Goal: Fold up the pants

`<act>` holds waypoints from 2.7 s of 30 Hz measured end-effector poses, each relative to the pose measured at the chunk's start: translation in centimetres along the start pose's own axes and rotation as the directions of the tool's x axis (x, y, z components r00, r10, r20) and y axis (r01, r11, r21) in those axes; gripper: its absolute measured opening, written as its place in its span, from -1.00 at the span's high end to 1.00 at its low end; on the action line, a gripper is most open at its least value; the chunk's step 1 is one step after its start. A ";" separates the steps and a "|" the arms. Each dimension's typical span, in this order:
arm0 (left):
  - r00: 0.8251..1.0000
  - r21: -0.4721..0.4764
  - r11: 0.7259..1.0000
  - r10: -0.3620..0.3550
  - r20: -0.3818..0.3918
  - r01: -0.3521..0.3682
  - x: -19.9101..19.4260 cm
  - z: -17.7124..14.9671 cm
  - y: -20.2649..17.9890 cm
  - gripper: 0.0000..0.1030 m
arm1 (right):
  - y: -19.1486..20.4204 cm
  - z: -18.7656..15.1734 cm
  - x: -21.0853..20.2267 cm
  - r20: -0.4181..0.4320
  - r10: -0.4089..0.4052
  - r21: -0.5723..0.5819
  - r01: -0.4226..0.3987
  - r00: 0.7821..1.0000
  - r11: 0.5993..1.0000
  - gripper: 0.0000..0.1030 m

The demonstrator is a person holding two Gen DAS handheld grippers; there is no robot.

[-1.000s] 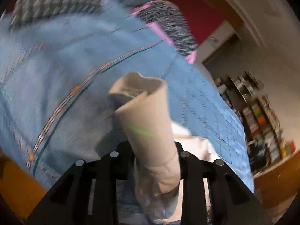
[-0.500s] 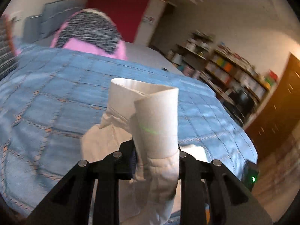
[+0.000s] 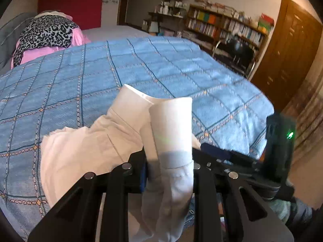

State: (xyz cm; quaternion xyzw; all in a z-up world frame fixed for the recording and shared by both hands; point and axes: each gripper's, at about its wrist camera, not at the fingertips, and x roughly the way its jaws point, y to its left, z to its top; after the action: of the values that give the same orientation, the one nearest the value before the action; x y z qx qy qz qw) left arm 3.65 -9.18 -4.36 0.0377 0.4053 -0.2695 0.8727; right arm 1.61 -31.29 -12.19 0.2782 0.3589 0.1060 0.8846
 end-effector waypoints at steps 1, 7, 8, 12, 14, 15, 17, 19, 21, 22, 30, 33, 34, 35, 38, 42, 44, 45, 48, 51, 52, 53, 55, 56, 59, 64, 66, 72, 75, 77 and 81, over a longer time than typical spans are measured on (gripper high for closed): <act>1.000 0.009 1.000 0.004 -0.012 -0.004 0.7 0.0 -0.3 0.58 | -0.2 0.1 0.0 0.002 0.004 0.001 -0.004 1.000 1.000 -0.11; 0.996 0.044 0.999 -0.007 -0.087 0.011 2.3 -0.6 -0.9 0.36 | -0.9 0.7 0.1 0.013 0.003 0.019 -0.003 1.000 1.000 -0.11; 0.996 0.048 0.999 -0.010 -0.093 0.014 2.3 -0.8 -0.9 0.32 | -1.1 0.8 0.1 0.015 0.000 0.020 -0.001 1.000 1.000 -0.11; 0.995 0.037 0.997 -0.064 -0.071 0.067 0.9 -1.2 -0.5 -0.07 | -1.4 1.2 -0.1 0.023 -0.016 0.019 0.016 1.000 1.000 -0.11; 0.992 0.040 0.992 -0.120 -0.045 0.122 -0.3 -1.2 -0.5 -0.15 | -1.5 1.3 -0.3 0.028 -0.027 0.021 0.027 0.999 0.999 -0.11; 0.988 0.056 0.987 -0.151 -0.032 0.153 -1.0 -1.3 -0.6 -0.17 | -1.6 1.5 -0.4 0.032 -0.034 0.021 0.033 0.999 0.999 -0.11; 0.987 0.082 0.984 -0.159 -0.010 0.160 -2.0 -1.4 -0.8 -0.24 | -1.5 1.8 -0.7 0.040 -0.042 0.019 0.041 0.998 0.999 -0.11; 0.987 0.075 0.984 -0.159 -0.005 0.159 -2.6 -1.5 -0.1 -0.24 | -1.4 2.1 -0.8 0.044 -0.043 0.019 0.042 0.998 0.999 -0.11; 0.990 0.029 0.990 -0.138 0.001 0.138 -3.2 -1.8 1.6 -0.24 | -1.0 2.4 -1.2 0.053 -0.042 0.008 0.042 0.998 0.999 -0.11; 0.993 0.003 0.993 -0.121 0.004 0.121 -3.4 -1.9 2.5 -0.24 | -0.6 2.5 -1.5 0.054 -0.038 -0.003 0.038 0.998 0.999 -0.11; 0.998 -0.257 0.965 0.063 -0.004 -0.061 -4.9 -4.9 12.4 -0.24 | 3.3 0.3 -1.4 -0.080 0.046 -0.091 -0.053 0.996 0.994 0.07; 0.996 -0.314 0.946 0.084 -0.001 -0.080 -5.2 -5.7 14.3 -0.30 | 4.2 -0.5 -0.7 -0.121 0.019 -0.121 -0.034 0.992 0.992 0.09; 0.996 -0.326 0.942 0.088 -0.001 -0.084 -5.2 -5.9 14.7 -0.33 | 4.3 -0.6 -0.4 -0.127 -0.008 -0.133 -0.009 0.992 0.991 0.15; 0.996 -0.334 0.939 0.090 -0.003 -0.086 -5.1 -6.1 15.0 -0.34 | 4.4 -0.6 -0.2 -0.131 -0.020 -0.134 0.003 0.991 0.991 0.17; 0.996 -0.331 0.940 0.086 -0.006 -0.083 -4.8 -6.2 15.1 -0.34 | 4.6 -0.3 -0.4 -0.130 -0.036 -0.146 0.017 0.991 0.989 0.40; 0.997 -0.327 0.942 0.075 -0.009 -0.074 -4.4 -6.5 14.9 -0.34 | 4.8 -0.2 -1.0 -0.144 -0.039 -0.157 0.016 0.989 0.987 0.48; 0.997 -0.332 0.940 0.070 -0.017 -0.072 -4.1 -6.7 15.0 -0.34 | 4.3 -0.2 -1.3 -0.149 -0.043 -0.131 0.024 0.988 0.991 0.42; 0.997 -0.334 0.940 0.069 -0.021 -0.072 -3.9 -6.7 14.9 -0.34 | 3.7 -0.3 -1.4 -0.160 -0.046 -0.108 0.029 0.986 0.994 0.33; 0.997 -0.335 0.940 0.063 -0.034 -0.070 -3.4 -6.9 14.9 -0.34 | 2.4 -0.8 -0.6 -0.213 -0.005 -0.026 0.000 0.977 1.000 0.30; 0.997 -0.324 0.943 0.058 -0.042 -0.069 -3.1 -6.8 14.4 -0.34 | 1.8 -1.1 -0.2 -0.220 0.028 0.017 -0.025 0.975 1.000 0.30; 0.998 -0.319 0.945 0.057 -0.041 -0.067 -3.1 -6.8 14.3 -0.34 | 1.9 -1.0 -0.3 -0.217 0.036 0.013 -0.034 0.975 0.999 0.30; 0.998 -0.316 0.946 0.055 -0.042 -0.065 -3.0 -6.7 14.3 -0.34 | 2.0 -0.9 -0.2 -0.219 0.048 0.012 -0.046 0.975 0.999 0.30; 0.998 -0.308 0.949 0.052 -0.045 -0.063 -2.8 -6.6 14.0 -0.34 | 2.2 -0.9 0.0 -0.232 0.070 0.009 -0.070 0.970 0.998 0.38; 0.998 -0.307 0.950 0.051 -0.046 -0.063 -2.8 -6.6 14.0 -0.34 | 2.4 -0.9 0.0 -0.235 0.068 0.002 -0.069 0.970 0.998 0.45; 0.997 -0.297 0.952 0.054 -0.058 -0.069 -2.5 -6.6 13.7 -0.35 | 3.1 -0.7 -0.7 -0.231 0.048 -0.044 -0.060 0.972 0.997 0.76; 0.995 -0.273 0.959 0.060 -0.077 -0.079 -2.1 -7.3 13.6 -0.35 | 3.3 -0.3 -2.2 -0.216 -0.043 -0.090 0.024 0.975 0.996 0.79; 0.993 -0.257 0.963 0.064 -0.101 -0.088 -1.5 -7.6 13.5 -0.35 | 2.8 -0.9 -1.6 -0.242 -0.073 -0.099 0.050 0.968 0.994 0.77; 0.989 -0.215 0.970 0.091 -0.114 -0.114 -1.0 -8.0 13.3 -0.36 | 1.8 -1.1 -1.0 -0.224 -0.071 -0.074 0.055 0.972 0.996 0.02; 0.989 -0.218 0.969 0.090 -0.114 -0.113 -0.9 -8.1 13.4 -0.37 | 2.0 0.2 -1.4 -0.173 -0.089 -0.091 0.074 0.981 0.993 -0.03; 0.989 -0.220 0.969 0.088 -0.114 -0.112 -0.8 -8.1 13.5 -0.38 | 1.7 1.0 -1.0 -0.168 -0.077 -0.085 0.063 0.983 0.994 -0.03; 0.989 -0.234 0.966 0.085 -0.117 -0.111 -0.8 -8.2 14.0 -0.46 | 0.5 1.4 1.8 -0.240 0.017 -0.024 -0.023 0.971 0.999 -0.04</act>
State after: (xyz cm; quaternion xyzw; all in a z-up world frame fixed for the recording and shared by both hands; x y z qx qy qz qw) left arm 4.63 5.43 -11.38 -0.0338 0.4784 -0.1725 0.8604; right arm 3.88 -30.77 -12.18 0.2550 0.4588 0.1526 0.8374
